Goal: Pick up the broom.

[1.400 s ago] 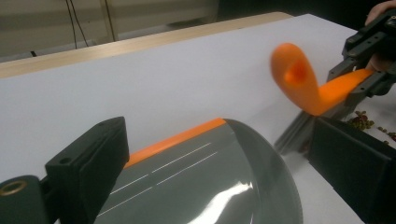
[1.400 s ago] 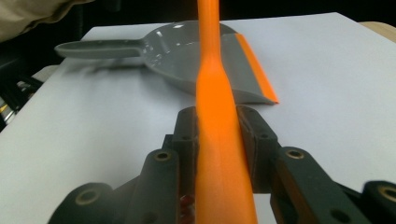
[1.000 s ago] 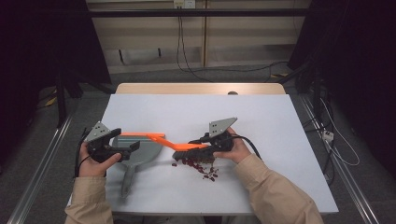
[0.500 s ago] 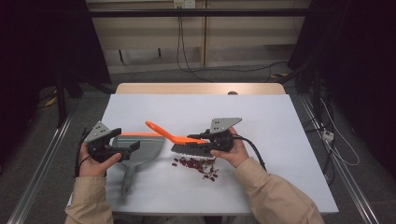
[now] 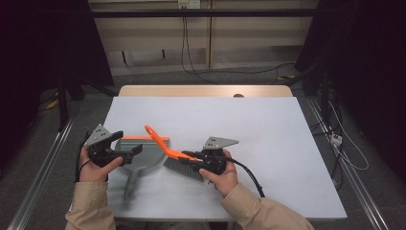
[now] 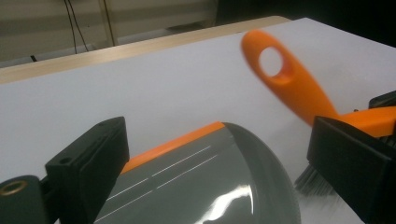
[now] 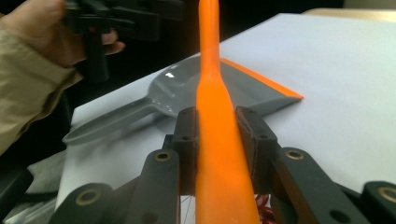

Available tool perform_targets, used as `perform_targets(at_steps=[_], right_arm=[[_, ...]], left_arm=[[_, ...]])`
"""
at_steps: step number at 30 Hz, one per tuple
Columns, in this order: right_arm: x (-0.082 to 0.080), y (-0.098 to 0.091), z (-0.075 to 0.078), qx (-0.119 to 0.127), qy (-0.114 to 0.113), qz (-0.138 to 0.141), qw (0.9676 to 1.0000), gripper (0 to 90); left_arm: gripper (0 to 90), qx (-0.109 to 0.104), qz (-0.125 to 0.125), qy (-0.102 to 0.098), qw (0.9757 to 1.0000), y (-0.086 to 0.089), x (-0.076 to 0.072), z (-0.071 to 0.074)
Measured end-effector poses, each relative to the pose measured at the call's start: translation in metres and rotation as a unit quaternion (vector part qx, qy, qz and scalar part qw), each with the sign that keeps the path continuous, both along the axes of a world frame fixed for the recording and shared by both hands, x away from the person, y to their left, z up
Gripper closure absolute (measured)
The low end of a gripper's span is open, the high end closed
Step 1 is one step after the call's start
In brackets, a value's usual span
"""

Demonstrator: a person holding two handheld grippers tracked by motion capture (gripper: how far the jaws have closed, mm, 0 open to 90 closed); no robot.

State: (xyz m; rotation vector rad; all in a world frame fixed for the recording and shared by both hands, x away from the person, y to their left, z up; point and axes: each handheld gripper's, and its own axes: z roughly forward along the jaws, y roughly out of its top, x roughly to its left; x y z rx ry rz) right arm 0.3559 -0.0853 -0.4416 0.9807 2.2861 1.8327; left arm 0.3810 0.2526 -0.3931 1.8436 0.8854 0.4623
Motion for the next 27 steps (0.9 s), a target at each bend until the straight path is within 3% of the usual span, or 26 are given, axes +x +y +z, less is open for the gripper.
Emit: perform_targets(at_steps=[3, 7, 9, 15, 17, 20, 24, 27], right_arm=[[0.0, 0.007, -0.003, -0.006, -0.001, -0.013, 0.9999, 71.7], [-0.002, 0.009, -0.002, -0.05, -0.017, -0.011, 0.9986, 71.4], [-0.002, 0.007, 0.002, -0.066, -0.011, 0.001, 0.9978, 71.2], [0.003, 0.007, 0.014, -0.134, 0.001, 0.034, 0.9904, 71.1], [0.004, 0.01, 0.017, -0.154, 0.005, 0.032, 0.9875, 71.2], [0.005, 0.012, 0.019, -0.158, 0.028, 0.019, 0.9869, 71.5], [0.006, 0.009, 0.015, -0.122, 0.051, -0.005, 0.9912, 71.8], [0.005, 0.008, 0.015, -0.099, 0.047, -0.027, 0.9936, 71.8]], left_arm=[[5.5, -0.001, 0.001, 0.002, 1.0, -0.001, 0.0, -0.001], [5.5, -0.002, 0.0, 0.001, 1.0, -0.002, 0.0, 0.0], [5.5, 0.001, -0.001, 0.001, 1.0, -0.002, 0.0, -0.001], [5.5, 0.004, -0.003, -0.001, 1.0, -0.002, 0.0, 0.0], [5.5, 0.003, -0.002, -0.001, 1.0, -0.002, 0.0, 0.0], [5.5, 0.003, -0.002, -0.001, 1.0, -0.002, 0.0, 0.0], [5.5, 0.002, -0.002, -0.002, 1.0, -0.002, -0.001, 0.001], [5.5, 0.001, -0.002, -0.004, 1.0, -0.002, -0.001, 0.002]])
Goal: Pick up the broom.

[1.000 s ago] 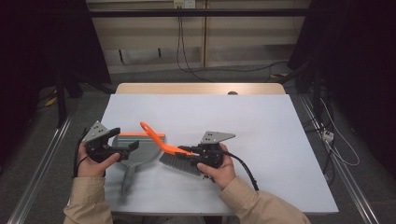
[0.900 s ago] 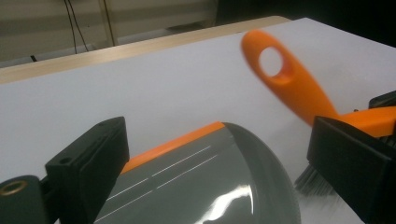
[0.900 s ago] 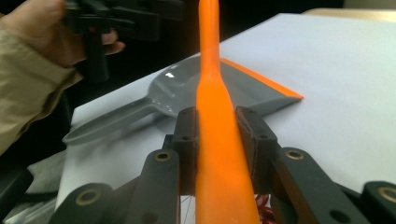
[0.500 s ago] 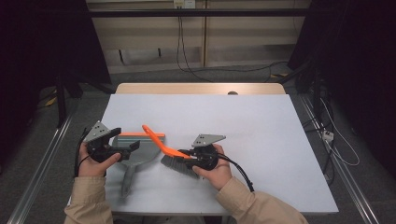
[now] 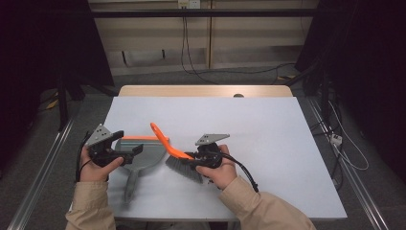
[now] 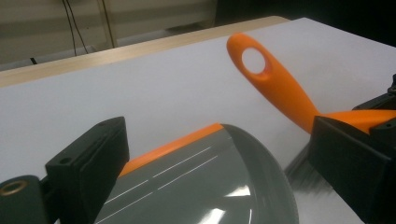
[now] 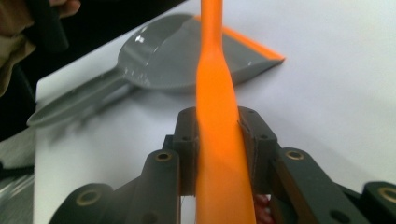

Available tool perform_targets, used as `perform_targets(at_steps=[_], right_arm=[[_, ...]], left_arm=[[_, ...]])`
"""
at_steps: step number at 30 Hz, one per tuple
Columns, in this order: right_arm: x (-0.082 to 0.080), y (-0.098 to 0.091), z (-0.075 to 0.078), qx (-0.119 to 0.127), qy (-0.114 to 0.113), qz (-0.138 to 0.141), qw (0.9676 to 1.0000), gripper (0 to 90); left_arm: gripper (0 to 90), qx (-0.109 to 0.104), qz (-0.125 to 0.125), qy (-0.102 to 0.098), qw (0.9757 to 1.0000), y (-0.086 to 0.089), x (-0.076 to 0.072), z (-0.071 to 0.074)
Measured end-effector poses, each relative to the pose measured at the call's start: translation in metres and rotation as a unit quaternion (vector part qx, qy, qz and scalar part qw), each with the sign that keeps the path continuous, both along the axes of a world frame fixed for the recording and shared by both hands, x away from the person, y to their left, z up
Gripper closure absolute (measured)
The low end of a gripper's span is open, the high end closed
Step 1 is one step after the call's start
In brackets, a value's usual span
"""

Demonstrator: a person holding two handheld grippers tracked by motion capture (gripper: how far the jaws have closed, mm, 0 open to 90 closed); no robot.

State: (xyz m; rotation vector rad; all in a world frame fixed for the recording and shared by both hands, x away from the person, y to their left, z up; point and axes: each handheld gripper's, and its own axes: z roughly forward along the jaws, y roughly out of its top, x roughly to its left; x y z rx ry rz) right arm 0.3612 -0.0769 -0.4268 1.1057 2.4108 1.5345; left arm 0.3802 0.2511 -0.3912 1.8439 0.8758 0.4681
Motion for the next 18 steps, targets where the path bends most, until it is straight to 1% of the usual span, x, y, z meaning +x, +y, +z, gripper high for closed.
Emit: perform_targets(at_steps=[2, 3, 4, 5, 6, 7, 8, 9, 11, 12, 14, 18], right_arm=[[0.002, 0.001, -0.001, 0.026, 0.01, -0.011, 0.9995, 71.8], [0.002, 0.003, -0.002, 0.029, 0.013, -0.014, 0.9994, 71.8], [0.003, 0.005, -0.003, 0.028, 0.011, -0.018, 0.9994, 71.8], [0.004, 0.007, -0.004, 0.024, 0.01, -0.017, 0.9995, 71.8], [0.004, 0.01, -0.006, 0.016, 0.014, -0.021, 0.9995, 71.8], [0.005, 0.011, -0.008, 0.012, 0.005, -0.028, 0.9995, 71.8], [0.006, 0.011, -0.008, 0.01, 0.006, -0.032, 0.9994, 71.7], [0.007, 0.009, -0.009, 0.015, 0.015, -0.037, 0.9991, 71.7], [0.007, 0.005, -0.009, 0.008, 0.015, -0.047, 0.9987, 71.6], [0.007, 0.002, -0.01, 0.013, 0.02, -0.052, 0.9984, 71.6], [0.006, -0.004, -0.01, 0.009, 0.018, -0.06, 0.998, 71.5], [0.004, -0.02, -0.012, 0.021, 0.033, -0.084, 0.9957, 71.5]], left_arm=[[5.5, -0.001, 0.002, 0.0, 1.0, 0.0, 0.0, 0.0], [5.5, -0.001, 0.002, 0.0, 1.0, 0.0, 0.0, 0.0], [5.5, 0.0, 0.001, 0.0, 1.0, 0.0, 0.0, 0.0], [5.5, -0.001, 0.002, 0.0, 1.0, 0.0, 0.0, 0.0], [5.5, -0.001, 0.002, 0.0, 1.0, 0.0, 0.0, 0.0], [5.5, 0.0, 0.002, 0.0, 1.0, 0.0, 0.0, 0.0], [5.5, 0.0, 0.002, 0.0, 1.0, 0.0, 0.0, 0.0], [5.5, -0.001, 0.001, 0.0, 1.0, 0.0, 0.0, 0.0], [5.5, 0.001, 0.001, 0.0, 1.0, -0.001, 0.0, -0.001], [5.5, 0.003, -0.001, 0.0, 1.0, -0.001, 0.001, -0.001], [5.5, 0.005, -0.001, 0.0, 1.0, -0.001, 0.001, -0.001], [5.6, 0.008, -0.001, -0.001, 1.0, -0.002, 0.0, -0.001]])
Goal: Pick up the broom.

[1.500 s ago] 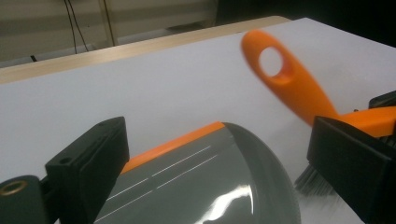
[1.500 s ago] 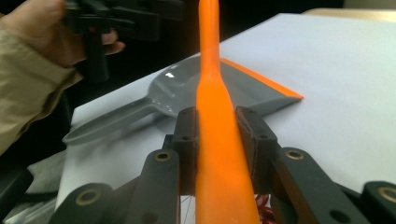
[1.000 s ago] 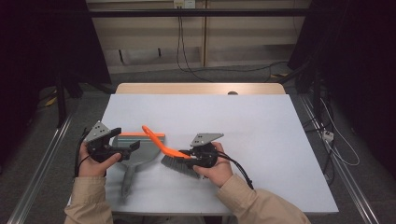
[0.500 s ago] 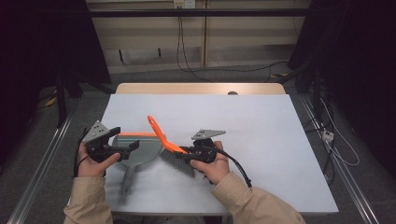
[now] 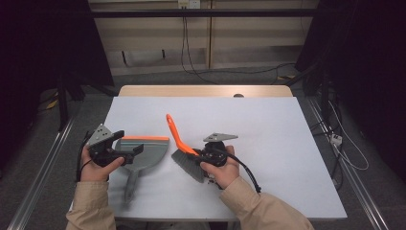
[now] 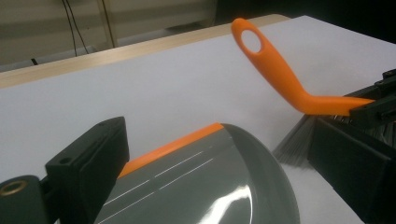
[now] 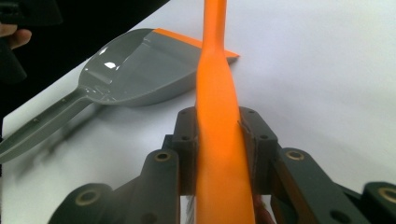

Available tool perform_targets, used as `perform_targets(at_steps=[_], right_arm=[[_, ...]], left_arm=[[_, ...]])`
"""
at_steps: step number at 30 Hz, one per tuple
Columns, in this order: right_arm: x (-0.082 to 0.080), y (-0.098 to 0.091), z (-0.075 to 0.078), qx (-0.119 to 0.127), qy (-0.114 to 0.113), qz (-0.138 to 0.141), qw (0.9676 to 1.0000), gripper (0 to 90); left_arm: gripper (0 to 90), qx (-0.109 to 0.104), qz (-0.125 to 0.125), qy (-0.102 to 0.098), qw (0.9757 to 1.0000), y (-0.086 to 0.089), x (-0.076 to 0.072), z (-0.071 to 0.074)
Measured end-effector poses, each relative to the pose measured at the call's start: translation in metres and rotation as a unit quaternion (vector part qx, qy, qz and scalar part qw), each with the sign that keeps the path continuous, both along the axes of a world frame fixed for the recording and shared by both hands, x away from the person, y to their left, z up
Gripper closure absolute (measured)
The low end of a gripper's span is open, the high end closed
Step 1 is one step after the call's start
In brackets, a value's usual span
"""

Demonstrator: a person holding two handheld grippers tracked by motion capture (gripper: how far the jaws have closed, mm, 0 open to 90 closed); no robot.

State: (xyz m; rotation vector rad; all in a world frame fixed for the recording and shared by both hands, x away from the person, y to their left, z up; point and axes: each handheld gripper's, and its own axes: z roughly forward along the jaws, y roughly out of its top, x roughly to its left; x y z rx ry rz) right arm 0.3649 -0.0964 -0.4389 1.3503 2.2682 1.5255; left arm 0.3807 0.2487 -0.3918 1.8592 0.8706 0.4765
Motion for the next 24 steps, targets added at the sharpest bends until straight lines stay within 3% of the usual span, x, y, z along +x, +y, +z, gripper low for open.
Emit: perform_targets(at_steps=[9, 16, 24], right_arm=[[-0.008, -0.027, -0.004, 0.011, 0.009, -0.039, 0.9992, 71.2], [-0.01, -0.042, -0.003, 0.002, 0.008, -0.05, 0.9987, 71.1], [-0.01, -0.053, -0.005, 0.017, 0.016, -0.061, 0.9979, 71.2]], left_arm=[[5.6, 0.002, -0.004, -0.001, 1.0, -0.003, -0.001, 0.0], [5.6, 0.002, -0.004, -0.002, 1.0, -0.004, -0.001, 0.001], [5.6, 0.005, -0.006, -0.003, 1.0, -0.005, -0.001, 0.001]])
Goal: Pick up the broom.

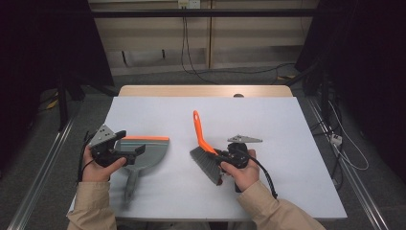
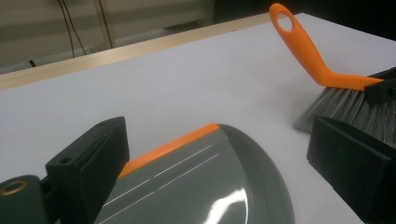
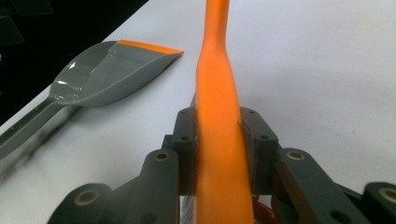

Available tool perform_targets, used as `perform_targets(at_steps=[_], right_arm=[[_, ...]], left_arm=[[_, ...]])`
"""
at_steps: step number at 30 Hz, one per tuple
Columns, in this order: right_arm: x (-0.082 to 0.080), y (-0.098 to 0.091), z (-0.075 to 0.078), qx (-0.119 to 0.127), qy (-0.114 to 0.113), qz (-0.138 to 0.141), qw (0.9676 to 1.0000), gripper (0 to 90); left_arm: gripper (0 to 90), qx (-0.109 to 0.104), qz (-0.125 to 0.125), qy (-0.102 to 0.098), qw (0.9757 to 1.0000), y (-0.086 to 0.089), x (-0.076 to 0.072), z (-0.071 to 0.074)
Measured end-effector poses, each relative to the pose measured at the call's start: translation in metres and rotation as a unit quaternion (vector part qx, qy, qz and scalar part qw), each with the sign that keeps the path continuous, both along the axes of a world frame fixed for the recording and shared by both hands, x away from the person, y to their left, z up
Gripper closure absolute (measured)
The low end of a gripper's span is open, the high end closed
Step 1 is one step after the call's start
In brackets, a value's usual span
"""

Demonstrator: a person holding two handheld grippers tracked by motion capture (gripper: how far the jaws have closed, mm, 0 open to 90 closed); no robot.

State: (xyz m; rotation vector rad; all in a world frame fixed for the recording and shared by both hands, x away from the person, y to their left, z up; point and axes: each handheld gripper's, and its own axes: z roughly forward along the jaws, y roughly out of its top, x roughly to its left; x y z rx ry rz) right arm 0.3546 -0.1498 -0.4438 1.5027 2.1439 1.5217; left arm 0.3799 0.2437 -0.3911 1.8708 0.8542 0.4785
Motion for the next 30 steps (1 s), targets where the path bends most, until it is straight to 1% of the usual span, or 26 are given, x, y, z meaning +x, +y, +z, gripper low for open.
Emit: perform_targets(at_steps=[1, 2, 3, 6, 8, 9, 12, 13, 15, 17, 18, 20, 21, 22, 24, 25, 26, 27, 30], right_arm=[[0.0, 0.0, 0.0, 0.01, 0.003, 0.002, 0.9999, 71.3], [0.001, 0.0, 0.0, 0.015, 0.004, 0.001, 0.9999, 71.3], [0.001, 0.001, 0.001, 0.015, -0.001, 0.004, 0.9999, 71.5], [0.004, 0.003, 0.005, 0.023, -0.005, 0.014, 0.9996, 71.7], [0.005, 0.004, 0.009, 0.041, -0.006, 0.017, 0.999, 71.7], [0.007, 0.004, 0.011, 0.045, -0.008, 0.019, 0.9988, 71.8], [0.011, 0.004, 0.02, 0.059, -0.019, 0.026, 0.9977, 71.8], [0.014, 0.004, 0.023, 0.06, -0.025, 0.03, 0.9975, 71.8], [0.019, 0.003, 0.028, 0.054, -0.045, 0.039, 0.9968, 71.8], [0.025, 0.0, 0.032, 0.047, -0.06, 0.052, 0.9958, 71.7], [0.028, -0.002, 0.033, 0.041, -0.073, 0.06, 0.9946, 71.7], [0.033, -0.005, 0.036, 0.016, -0.091, 0.073, 0.9931, 71.7], [0.036, -0.006, 0.036, 0.004, -0.104, 0.083, 0.9912, 71.7], [0.038, -0.007, 0.036, -0.012, -0.11, 0.085, 0.9903, 71.7], [0.044, -0.011, 0.035, -0.035, -0.13, 0.101, 0.9858, 71.7], [0.047, -0.013, 0.033, -0.052, -0.138, 0.105, 0.9834, 71.8], [0.05, -0.014, 0.031, -0.07, -0.15, 0.114, 0.9796, 71.7], [0.053, -0.016, 0.029, -0.082, -0.157, 0.119, 0.977, 71.7], [0.06, -0.019, 0.021, -0.101, -0.181, 0.133, 0.9692, 71.7]], left_arm=[[5.6, -0.003, 0.002, 0.002, 1.0, -0.001, 0.0, 0.0], [5.6, -0.002, 0.001, 0.002, 1.0, -0.001, 0.0, 0.0], [5.6, -0.001, 0.0, 0.001, 1.0, -0.001, 0.0, 0.0], [5.6, 0.0, -0.001, 0.001, 1.0, -0.001, 0.001, -0.001], [5.6, -0.001, -0.002, 0.001, 1.0, -0.001, 0.001, -0.001], [5.6, -0.001, -0.002, 0.002, 1.0, -0.001, 0.001, -0.001], [5.6, -0.002, 0.0, 0.004, 1.0, -0.001, 0.001, -0.002], [5.6, -0.002, -0.001, 0.004, 1.0, -0.001, 0.002, -0.002], [5.6, -0.002, -0.001, 0.005, 1.0, -0.001, 0.002, -0.002], [5.6, -0.002, -0.001, 0.005, 1.0, -0.001, 0.002, -0.002], [5.6, -0.003, -0.001, 0.005, 1.0, -0.001, 0.002, -0.002], [5.6, -0.002, -0.001, 0.005, 1.0, -0.001, 0.002, -0.002], [5.6, -0.003, 0.001, 0.006, 1.0, -0.001, 0.002, -0.002], [5.6, -0.003, 0.0, 0.006, 1.0, -0.001, 0.002, -0.002], [5.6, -0.003, 0.0, 0.006, 1.0, -0.001, 0.002, -0.002], [5.6, -0.004, 0.0, 0.006, 1.0, -0.001, 0.002, -0.002], [5.6, -0.002, 0.0, 0.006, 1.0, 0.0, 0.002, -0.002], [5.6, -0.002, 0.0, 0.006, 1.0, 0.0, 0.002, -0.002], [5.6, -0.003, 0.001, 0.007, 1.0, 0.0, 0.003, -0.002]])
